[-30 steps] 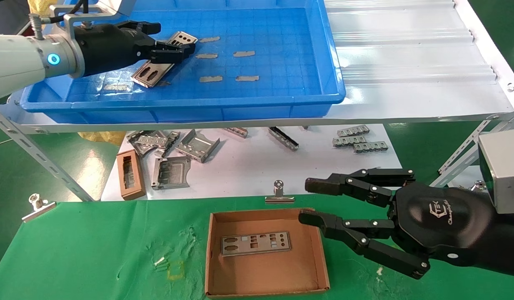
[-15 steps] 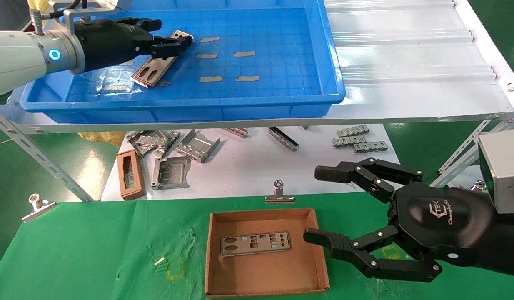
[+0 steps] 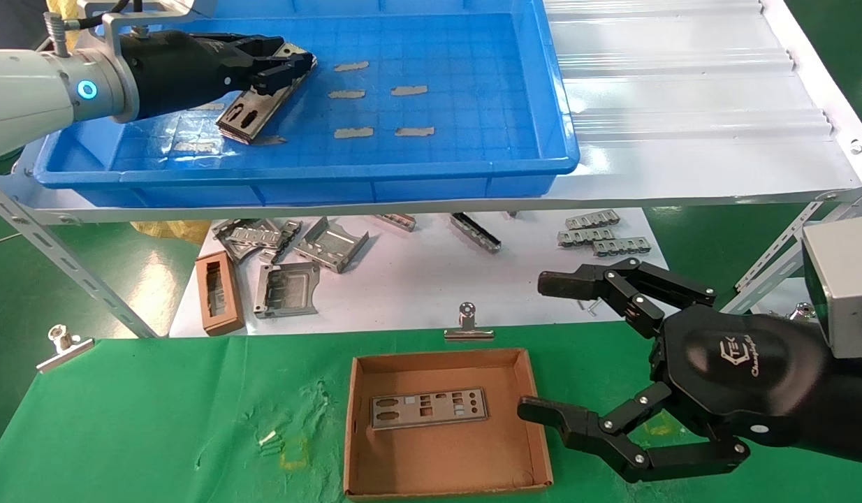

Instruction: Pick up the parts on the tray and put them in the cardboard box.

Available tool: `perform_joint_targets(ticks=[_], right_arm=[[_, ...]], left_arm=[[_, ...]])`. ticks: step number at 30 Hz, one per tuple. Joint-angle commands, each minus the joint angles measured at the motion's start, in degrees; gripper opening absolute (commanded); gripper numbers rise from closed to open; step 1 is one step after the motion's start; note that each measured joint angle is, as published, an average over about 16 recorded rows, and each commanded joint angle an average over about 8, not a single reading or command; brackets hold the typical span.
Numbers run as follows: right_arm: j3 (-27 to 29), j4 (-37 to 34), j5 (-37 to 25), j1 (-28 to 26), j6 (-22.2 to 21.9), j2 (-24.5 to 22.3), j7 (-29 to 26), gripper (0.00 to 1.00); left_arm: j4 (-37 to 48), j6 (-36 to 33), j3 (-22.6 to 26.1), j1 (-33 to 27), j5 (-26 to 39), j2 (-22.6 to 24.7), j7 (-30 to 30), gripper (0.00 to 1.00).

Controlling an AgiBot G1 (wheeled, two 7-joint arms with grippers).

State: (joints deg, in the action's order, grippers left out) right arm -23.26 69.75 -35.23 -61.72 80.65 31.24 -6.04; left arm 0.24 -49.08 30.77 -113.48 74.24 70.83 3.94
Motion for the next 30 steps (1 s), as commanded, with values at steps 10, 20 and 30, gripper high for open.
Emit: perform_joint_targets(ticks=[10, 20, 30], right_arm=[[0.0, 0.0, 0.0, 0.0, 0.0, 0.0, 0.0, 1.0], [0.0, 0.0, 0.0, 0.0, 0.0, 0.0, 0.0, 1.0], [0.0, 0.0, 0.0, 0.0, 0.0, 0.0, 0.0, 1.0]], left_arm=[[-0.64, -0.31, -0.16, -0.76, -0.23, -0.26, 0.11, 0.0], [-1.55, -3.42, -1.23, -2.27, -1.79, -1.34, 0.34, 0.0], [-3.86, -20.56, -1.73, -3.72, -2.89, -4.18, 0.56, 0.0]])
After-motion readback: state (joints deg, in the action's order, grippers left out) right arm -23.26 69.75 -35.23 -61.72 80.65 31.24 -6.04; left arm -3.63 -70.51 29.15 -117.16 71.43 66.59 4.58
